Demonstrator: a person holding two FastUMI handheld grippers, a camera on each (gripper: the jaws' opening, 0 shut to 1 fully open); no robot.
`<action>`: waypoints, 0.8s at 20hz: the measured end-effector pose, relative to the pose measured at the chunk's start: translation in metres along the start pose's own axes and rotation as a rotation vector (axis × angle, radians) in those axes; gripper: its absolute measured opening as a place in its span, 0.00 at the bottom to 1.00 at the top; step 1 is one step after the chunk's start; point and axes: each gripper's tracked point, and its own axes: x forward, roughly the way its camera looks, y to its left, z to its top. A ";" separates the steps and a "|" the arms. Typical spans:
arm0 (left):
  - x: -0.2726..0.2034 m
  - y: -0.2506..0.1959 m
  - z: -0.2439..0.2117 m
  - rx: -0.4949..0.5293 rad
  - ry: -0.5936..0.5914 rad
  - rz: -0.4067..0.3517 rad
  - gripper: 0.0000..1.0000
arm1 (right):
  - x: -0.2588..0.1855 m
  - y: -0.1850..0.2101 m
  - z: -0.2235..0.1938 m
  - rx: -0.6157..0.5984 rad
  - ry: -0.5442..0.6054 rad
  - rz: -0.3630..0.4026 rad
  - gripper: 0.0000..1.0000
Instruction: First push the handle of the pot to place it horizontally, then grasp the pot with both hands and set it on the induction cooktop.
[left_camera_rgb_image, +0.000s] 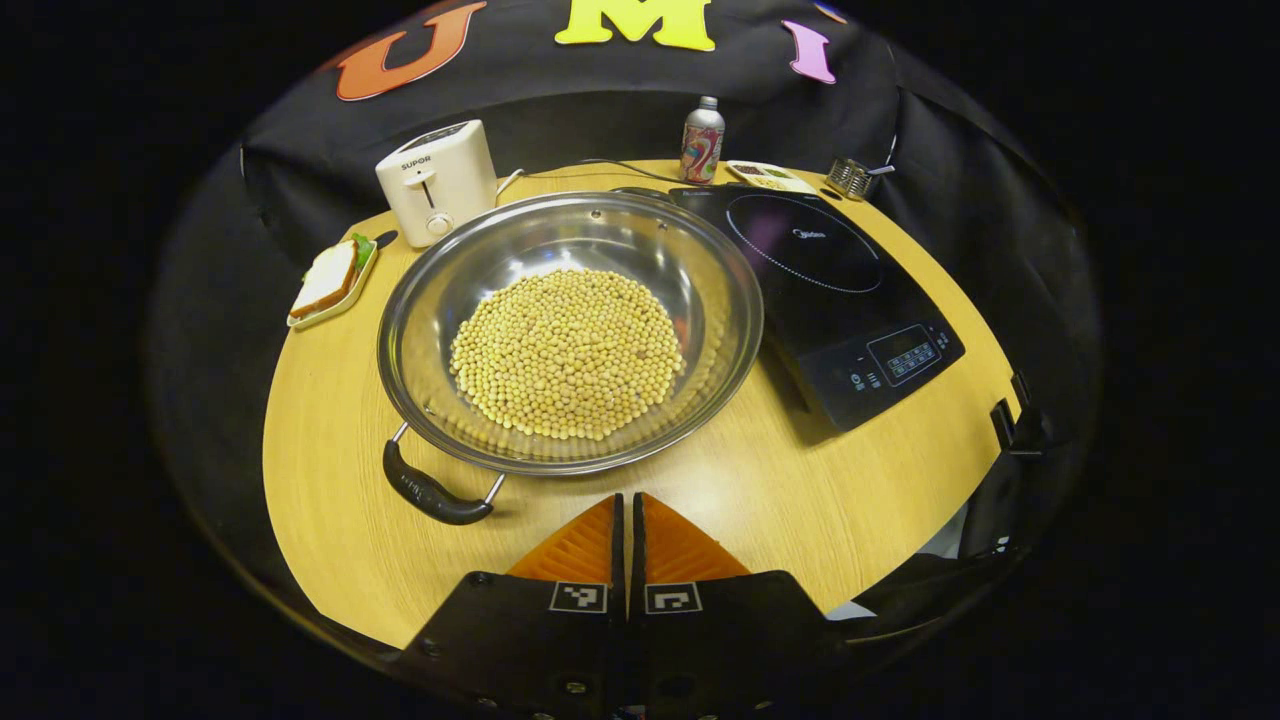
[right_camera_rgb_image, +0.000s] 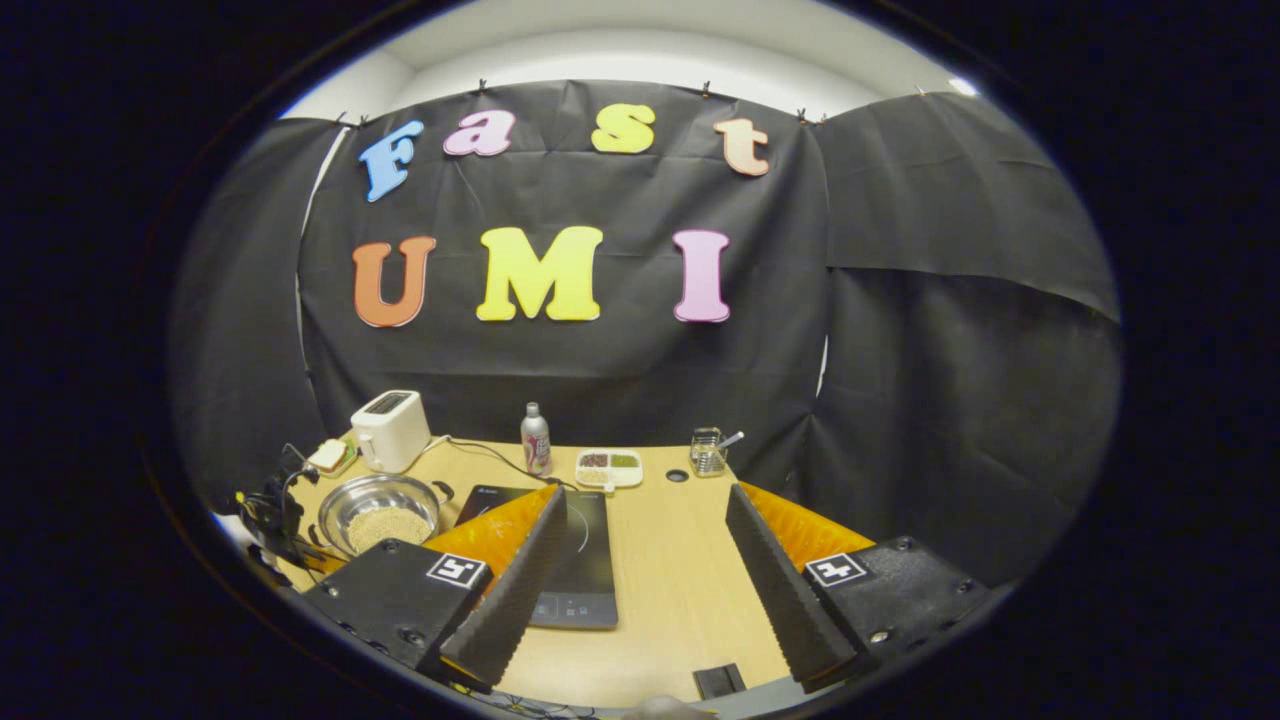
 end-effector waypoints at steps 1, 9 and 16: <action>0.001 0.005 0.000 -0.002 0.003 0.011 0.00 | 0.001 0.001 -0.001 0.002 0.004 0.001 0.98; 0.011 0.037 0.002 -0.027 0.021 0.064 0.00 | 0.009 0.007 -0.001 -0.010 0.011 0.013 0.98; 0.013 0.052 0.006 -0.056 0.030 0.094 0.10 | 0.015 0.007 0.001 -0.010 0.018 0.016 0.97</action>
